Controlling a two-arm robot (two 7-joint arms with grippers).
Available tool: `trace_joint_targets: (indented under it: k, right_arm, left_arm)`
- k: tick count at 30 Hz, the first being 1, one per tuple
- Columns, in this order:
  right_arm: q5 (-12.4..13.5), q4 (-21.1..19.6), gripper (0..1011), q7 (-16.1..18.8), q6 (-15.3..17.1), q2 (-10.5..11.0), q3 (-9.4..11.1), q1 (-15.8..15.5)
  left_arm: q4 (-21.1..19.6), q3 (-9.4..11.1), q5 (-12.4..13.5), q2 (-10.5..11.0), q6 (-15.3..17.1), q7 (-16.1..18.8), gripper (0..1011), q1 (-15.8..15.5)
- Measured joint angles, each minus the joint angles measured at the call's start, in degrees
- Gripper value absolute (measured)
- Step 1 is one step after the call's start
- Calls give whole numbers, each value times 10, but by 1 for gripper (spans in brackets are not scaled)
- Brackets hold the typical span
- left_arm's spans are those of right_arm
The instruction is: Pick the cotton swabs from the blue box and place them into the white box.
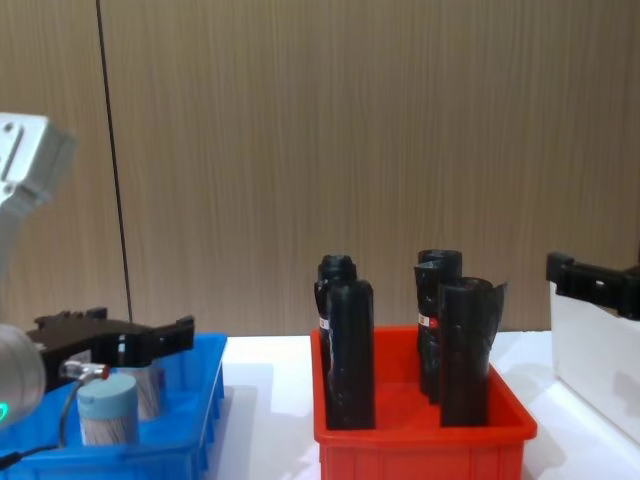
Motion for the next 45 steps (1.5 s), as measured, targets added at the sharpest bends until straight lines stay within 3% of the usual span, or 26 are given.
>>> trace_joint_targets:
  k: [25, 45]
  right_arm:
    - [0, 0, 1002, 0, 0, 0, 0, 0]
    - [0, 0, 1002, 0, 0, 0, 0, 0]
  left_arm:
    - [70, -21, -38, -5, -17, -13, 1004, -16]
    - [137, -26, -45, -24, -15, -39, 1004, -50]
